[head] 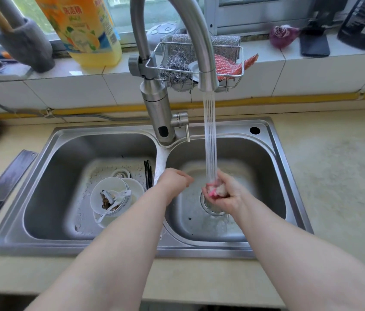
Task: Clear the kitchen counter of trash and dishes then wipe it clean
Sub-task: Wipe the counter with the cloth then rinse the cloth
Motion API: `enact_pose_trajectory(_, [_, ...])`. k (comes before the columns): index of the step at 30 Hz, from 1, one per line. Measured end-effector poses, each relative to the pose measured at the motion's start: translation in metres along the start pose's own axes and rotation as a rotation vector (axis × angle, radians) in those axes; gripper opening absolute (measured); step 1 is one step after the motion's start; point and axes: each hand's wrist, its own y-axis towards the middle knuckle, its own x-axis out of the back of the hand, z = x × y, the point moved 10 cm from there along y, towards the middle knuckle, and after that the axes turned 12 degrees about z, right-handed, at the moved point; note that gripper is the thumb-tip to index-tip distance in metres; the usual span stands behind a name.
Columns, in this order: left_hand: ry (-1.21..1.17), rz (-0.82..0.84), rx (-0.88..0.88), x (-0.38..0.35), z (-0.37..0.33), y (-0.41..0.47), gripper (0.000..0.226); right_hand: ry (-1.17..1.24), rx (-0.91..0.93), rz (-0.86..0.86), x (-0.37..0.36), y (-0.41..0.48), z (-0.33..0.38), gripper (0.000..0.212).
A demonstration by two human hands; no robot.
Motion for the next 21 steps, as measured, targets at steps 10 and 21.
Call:
enact_pose_trajectory(10, [-0.071, 0.037, -0.003, -0.005, 0.001, -0.001, 0.014, 0.129, -0.009, -0.004, -0.011, -0.004, -0.008, 0.041])
enact_pose_trajectory(21, [-0.102, 0.015, -0.010, 0.004, -0.004, 0.004, 0.022, 0.126, 0.053, 0.105, -0.033, 0.010, 0.008, 0.031])
